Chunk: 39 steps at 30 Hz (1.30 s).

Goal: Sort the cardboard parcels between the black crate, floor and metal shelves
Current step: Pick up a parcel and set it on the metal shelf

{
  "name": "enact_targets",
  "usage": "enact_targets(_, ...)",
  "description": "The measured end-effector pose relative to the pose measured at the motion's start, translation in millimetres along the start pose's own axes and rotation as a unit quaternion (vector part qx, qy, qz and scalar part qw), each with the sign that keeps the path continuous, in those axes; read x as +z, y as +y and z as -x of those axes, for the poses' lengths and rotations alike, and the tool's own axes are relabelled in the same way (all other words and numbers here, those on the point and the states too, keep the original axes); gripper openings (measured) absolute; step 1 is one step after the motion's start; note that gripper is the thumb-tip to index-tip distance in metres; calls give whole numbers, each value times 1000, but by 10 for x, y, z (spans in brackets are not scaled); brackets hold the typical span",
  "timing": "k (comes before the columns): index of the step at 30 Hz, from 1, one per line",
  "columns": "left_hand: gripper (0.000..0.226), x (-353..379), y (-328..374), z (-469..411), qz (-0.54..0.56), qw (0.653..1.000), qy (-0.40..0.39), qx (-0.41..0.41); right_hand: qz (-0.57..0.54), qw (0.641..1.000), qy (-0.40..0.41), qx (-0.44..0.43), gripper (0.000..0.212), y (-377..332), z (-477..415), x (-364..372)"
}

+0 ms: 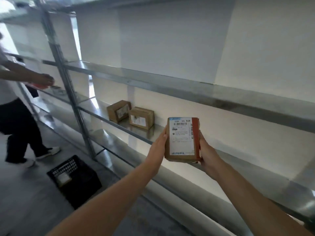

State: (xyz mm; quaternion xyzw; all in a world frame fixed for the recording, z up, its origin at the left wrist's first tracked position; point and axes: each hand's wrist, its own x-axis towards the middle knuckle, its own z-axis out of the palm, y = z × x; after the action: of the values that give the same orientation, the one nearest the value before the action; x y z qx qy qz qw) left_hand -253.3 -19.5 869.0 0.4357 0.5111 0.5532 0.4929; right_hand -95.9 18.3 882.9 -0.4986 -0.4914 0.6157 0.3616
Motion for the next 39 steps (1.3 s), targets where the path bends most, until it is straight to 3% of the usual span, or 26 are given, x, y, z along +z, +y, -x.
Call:
enact_targets(9,35,-1952,-187,-463,75,989,120,-48,64,995,-77,3,49,-56,-950,1887)
enact_targets(19,40,-3765,-445,-440,74,968,231,-64,74,976,-199,41,52,350,-1650,3724)
enact_targets(29,39,-4681,-314,-652,61,932,356,-29,89,940,-325,45,48,202,-2327,4836)
enact_targets(39,42,-5139,19,-1296,35,897,440,-32,41,903,-424,63,45,-40,-3291,5553)
